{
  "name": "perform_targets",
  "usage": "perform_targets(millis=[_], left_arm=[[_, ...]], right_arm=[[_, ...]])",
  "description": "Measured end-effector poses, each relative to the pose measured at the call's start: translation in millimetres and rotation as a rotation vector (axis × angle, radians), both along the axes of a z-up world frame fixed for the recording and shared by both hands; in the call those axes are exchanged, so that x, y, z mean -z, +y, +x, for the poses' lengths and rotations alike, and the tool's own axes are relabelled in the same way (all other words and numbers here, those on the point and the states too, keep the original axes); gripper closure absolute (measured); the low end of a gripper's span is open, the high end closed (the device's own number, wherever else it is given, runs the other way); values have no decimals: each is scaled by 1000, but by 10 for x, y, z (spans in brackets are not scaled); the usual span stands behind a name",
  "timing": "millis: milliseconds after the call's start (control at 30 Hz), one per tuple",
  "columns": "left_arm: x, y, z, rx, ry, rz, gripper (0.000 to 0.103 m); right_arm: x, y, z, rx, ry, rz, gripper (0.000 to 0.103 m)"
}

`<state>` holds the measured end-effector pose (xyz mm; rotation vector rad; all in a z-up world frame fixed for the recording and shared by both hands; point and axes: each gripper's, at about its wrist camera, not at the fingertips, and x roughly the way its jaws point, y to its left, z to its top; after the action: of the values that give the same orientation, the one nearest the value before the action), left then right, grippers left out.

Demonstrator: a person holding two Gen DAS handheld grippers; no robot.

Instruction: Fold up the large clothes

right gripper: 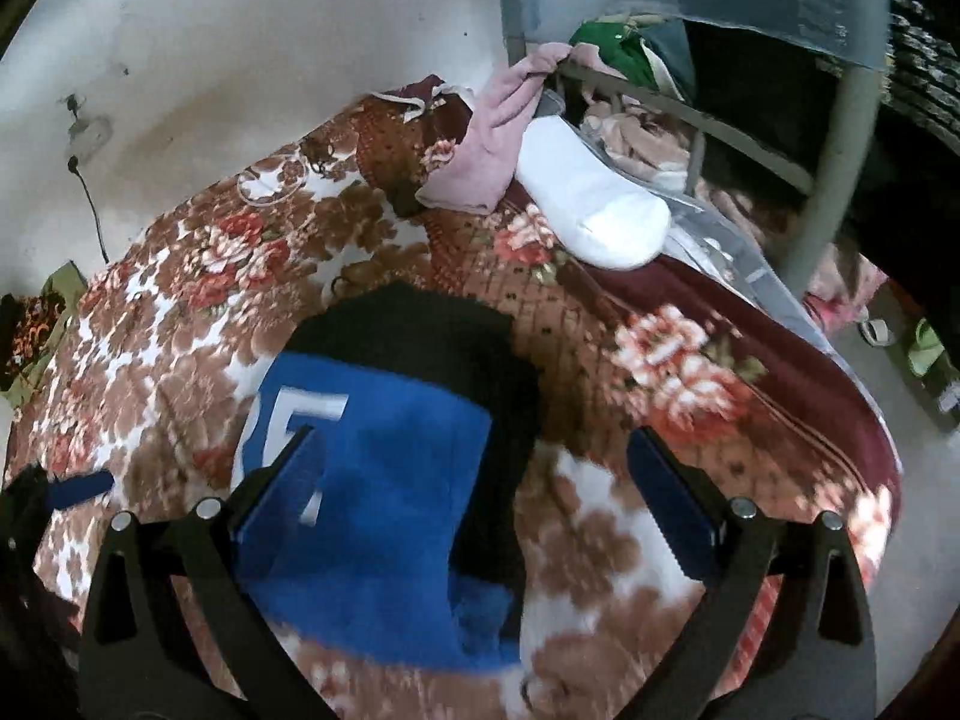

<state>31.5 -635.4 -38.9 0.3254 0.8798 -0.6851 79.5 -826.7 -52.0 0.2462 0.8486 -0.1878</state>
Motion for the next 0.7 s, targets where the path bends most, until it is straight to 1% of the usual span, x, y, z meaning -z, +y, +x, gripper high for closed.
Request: perform_targets(millis=[67,100,167,200,300,433,500,600,700], left_arm=[[-125,31,-102,-31,10,23,5],[-161,42,-140,-44,16,32,5],[-270,87,-233,-68,37,34,5],[-343,111,-288,-77,42,35,5],[-514,169,-435,-91,31,43,5],[-647,210,-580,-85,-7,63,5],[-684,251,-611,-92,-32,59,5],[-743,339,-598,-111,-31,33,5],[-787,443,-538,-167,-32,22,5]], right_arm=[[-109,5,-193,-13,4,44,5],[-157,24,-263,-24,10,39,5],[-266,95,-445,-36,29,-4,5],[-306,125,-521,-46,26,-6,5],[-359,205,-752,-60,32,19,5],[-412,327,-1010,-12,20,27,5],[-459,391,-1082,13,6,21,5],[-525,486,-1128,24,-4,0,5],[-586,579,-1148,18,-9,-9,5]])
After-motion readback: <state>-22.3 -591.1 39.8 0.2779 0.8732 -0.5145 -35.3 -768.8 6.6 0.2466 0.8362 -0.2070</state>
